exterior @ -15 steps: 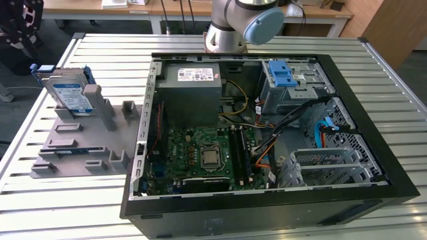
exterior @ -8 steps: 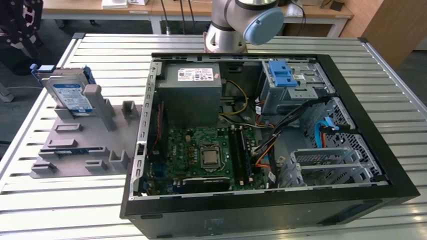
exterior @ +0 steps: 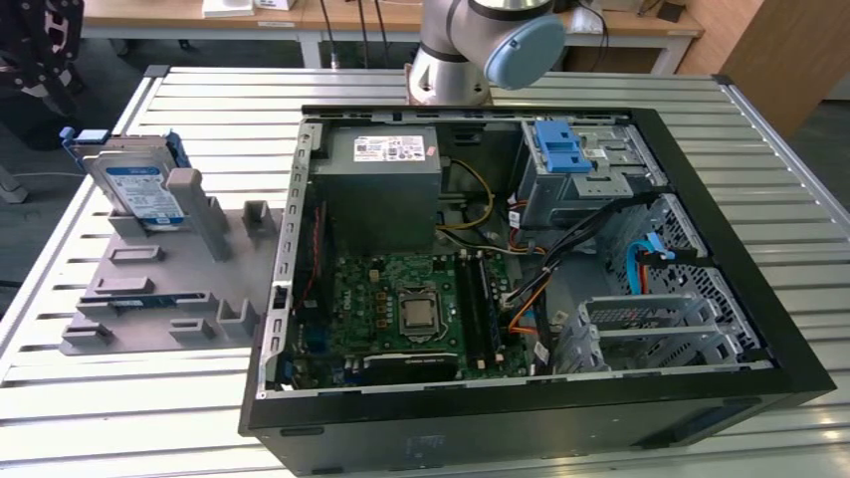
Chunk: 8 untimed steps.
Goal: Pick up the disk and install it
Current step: 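Pick up the disk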
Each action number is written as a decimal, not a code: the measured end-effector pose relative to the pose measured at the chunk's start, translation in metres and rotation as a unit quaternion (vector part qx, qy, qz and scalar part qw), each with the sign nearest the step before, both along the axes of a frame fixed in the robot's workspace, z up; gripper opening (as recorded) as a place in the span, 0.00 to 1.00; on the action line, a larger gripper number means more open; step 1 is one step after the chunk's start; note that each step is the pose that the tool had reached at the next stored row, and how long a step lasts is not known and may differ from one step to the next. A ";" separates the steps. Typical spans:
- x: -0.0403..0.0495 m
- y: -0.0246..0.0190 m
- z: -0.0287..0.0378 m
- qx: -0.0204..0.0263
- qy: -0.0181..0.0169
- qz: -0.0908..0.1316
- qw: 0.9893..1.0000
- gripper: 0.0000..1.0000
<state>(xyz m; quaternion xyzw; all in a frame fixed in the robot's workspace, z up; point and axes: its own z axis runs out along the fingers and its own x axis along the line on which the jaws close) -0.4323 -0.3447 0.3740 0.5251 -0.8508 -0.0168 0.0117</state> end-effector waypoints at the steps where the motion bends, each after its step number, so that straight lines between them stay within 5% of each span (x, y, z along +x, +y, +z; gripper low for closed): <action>1: 0.0000 0.0000 0.0000 0.000 0.000 0.002 1.000 0.11; 8: 0.0000 0.0000 0.0000 0.000 0.000 0.020 1.000 0.11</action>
